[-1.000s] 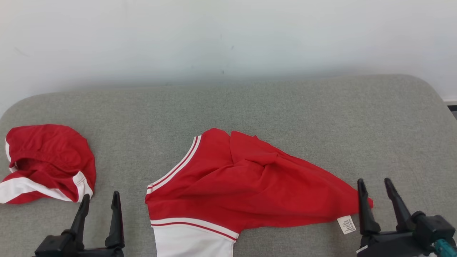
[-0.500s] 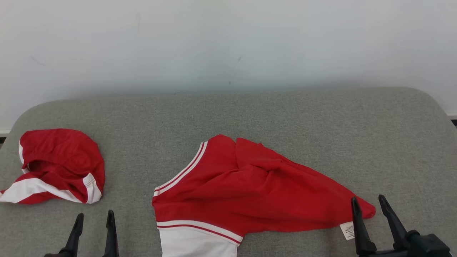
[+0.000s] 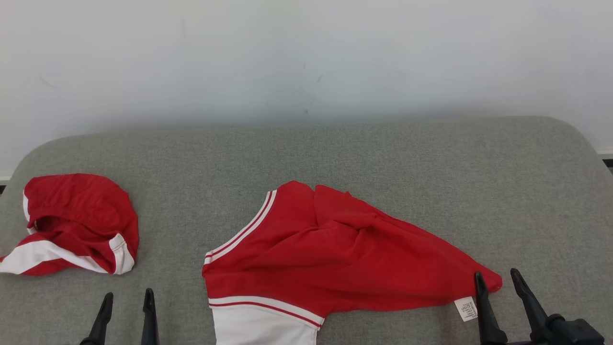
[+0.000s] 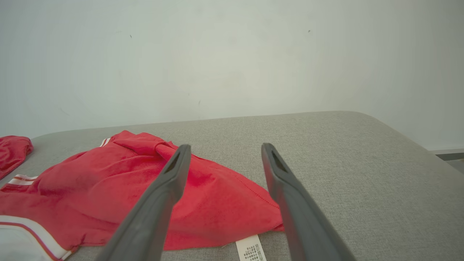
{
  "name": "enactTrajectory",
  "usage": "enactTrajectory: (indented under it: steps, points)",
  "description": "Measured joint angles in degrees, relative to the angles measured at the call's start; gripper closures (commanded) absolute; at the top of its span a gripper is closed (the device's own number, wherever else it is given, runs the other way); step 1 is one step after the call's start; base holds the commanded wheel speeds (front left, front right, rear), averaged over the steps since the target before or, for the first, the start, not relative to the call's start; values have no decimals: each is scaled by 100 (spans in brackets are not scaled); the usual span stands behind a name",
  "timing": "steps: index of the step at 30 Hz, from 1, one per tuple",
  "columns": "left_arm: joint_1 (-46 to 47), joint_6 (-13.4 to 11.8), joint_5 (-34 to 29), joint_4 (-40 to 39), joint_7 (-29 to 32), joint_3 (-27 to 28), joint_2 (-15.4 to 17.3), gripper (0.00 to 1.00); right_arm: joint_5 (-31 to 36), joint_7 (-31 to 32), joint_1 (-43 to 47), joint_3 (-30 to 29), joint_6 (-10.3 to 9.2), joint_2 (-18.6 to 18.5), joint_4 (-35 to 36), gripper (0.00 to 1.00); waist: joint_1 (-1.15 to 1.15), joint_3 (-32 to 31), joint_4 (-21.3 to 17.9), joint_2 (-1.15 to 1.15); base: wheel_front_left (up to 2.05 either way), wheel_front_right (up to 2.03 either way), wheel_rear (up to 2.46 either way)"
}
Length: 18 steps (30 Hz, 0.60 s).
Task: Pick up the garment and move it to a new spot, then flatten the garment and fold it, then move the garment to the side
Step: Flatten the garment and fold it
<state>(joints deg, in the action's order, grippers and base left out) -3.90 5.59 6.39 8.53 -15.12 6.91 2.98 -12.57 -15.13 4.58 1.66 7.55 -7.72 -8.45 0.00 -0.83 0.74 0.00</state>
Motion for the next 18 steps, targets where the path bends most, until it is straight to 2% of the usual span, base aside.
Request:
enactTrajectory:
  steps: [7,18]
  points:
    - [1,26,69,92,0,-52,-1,0,-2,0,-32,-25,0,-3,-86,0,0,15,-17,0,0,0,0]
    - [-15,153,57,835,0,-961,-8,0,22,2,-550,-372,0,-120,-1012,0,0,215,-14,0,0,0,0]
